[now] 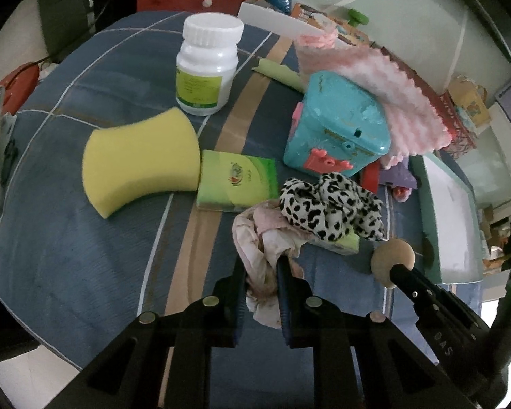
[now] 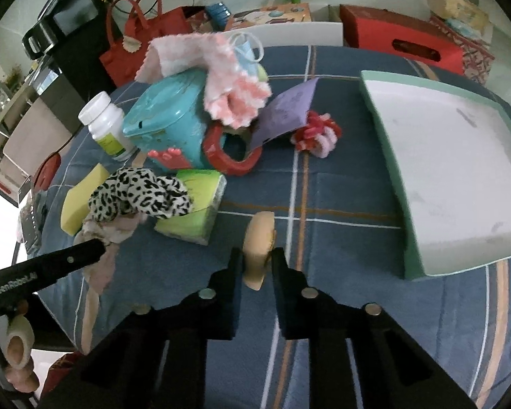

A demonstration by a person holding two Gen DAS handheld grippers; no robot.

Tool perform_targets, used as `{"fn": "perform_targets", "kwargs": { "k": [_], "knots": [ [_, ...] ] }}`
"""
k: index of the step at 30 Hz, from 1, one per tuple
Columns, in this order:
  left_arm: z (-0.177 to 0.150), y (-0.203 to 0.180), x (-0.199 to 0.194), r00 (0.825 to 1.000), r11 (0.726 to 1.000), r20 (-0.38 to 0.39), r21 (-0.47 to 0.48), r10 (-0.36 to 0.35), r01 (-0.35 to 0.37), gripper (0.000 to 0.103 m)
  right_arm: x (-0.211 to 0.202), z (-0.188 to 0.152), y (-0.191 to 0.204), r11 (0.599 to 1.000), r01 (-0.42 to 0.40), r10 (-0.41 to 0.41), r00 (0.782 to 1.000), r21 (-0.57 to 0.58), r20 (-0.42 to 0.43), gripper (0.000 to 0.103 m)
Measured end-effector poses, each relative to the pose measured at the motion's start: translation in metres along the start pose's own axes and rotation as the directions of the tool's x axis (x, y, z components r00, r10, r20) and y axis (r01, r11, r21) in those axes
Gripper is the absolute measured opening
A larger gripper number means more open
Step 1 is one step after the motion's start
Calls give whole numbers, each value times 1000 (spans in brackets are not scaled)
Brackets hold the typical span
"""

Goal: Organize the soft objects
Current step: 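Carry the pink scrunchie and tan egg with both tools over the white tray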

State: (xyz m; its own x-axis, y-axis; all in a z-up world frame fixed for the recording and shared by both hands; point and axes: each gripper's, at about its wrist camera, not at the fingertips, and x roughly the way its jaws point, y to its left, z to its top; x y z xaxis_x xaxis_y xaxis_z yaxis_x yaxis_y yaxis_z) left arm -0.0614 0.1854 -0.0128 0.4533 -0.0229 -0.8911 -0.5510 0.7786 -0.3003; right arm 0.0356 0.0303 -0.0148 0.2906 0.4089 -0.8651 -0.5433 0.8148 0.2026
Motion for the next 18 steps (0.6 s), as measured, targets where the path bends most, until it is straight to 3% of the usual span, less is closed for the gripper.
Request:
{"fn": "perform_targets", "kwargs": {
  "k": [11, 18],
  "knots": [
    [1, 5, -27, 998, 999, 46, 17, -49, 48, 18, -24, -11, -33, 999, 15, -15, 1000, 31, -4, 14],
    [-2, 20, -47, 994, 996, 66, 22, -87, 86, 18, -23, -15, -25, 999, 31, -31, 999, 37, -10, 15]
  ]
}}
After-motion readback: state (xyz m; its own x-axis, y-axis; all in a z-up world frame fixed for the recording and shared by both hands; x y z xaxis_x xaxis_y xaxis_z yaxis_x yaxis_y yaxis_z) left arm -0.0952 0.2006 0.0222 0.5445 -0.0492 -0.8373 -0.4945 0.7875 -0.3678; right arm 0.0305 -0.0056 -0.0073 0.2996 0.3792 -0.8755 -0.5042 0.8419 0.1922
